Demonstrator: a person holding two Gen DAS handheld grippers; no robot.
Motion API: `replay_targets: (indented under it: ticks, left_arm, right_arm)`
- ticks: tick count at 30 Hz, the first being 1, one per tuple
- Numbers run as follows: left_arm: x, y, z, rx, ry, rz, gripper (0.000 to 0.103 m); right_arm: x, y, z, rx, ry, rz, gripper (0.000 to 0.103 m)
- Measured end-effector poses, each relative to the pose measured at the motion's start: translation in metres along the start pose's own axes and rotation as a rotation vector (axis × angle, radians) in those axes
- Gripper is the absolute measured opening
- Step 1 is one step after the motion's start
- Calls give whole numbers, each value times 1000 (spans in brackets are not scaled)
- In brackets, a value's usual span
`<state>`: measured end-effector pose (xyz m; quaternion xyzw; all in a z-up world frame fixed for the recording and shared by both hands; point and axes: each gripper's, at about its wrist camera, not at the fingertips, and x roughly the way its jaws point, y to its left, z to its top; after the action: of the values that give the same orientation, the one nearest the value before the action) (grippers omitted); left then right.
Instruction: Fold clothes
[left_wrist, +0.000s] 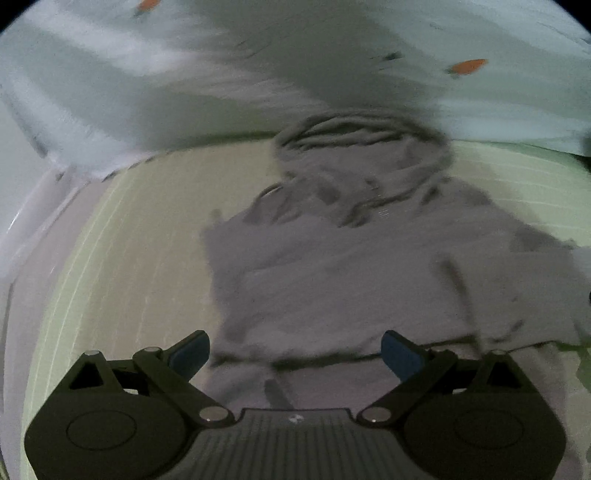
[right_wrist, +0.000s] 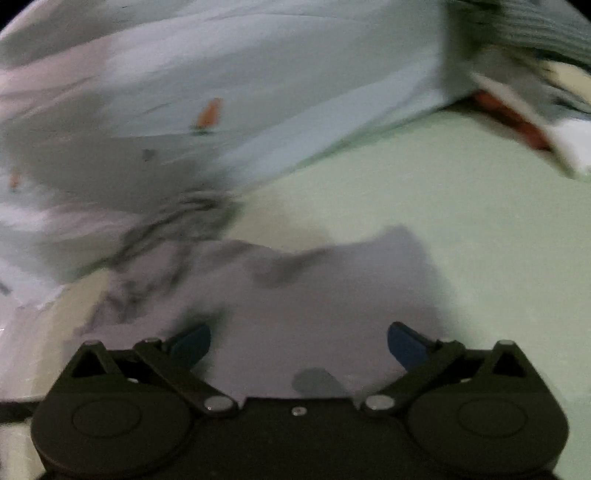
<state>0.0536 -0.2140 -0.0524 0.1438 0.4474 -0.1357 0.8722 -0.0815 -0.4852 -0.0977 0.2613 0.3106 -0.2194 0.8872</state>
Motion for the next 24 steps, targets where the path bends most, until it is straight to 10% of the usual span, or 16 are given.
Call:
replay_targets:
  ticks: [6, 18, 24]
  left_arm:
    - [-1, -56, 22, 148, -30, -70, 99]
    - [28, -138, 36, 328, -22, -234, 97]
    - [45, -143, 35, 323, 15, -272, 67]
  right_arm:
    - [-11, -55, -10, 66, 11, -218, 103]
    - [-2, -96, -9, 147, 81, -295, 103]
    - [8, -87, -8, 42, 121, -332, 103]
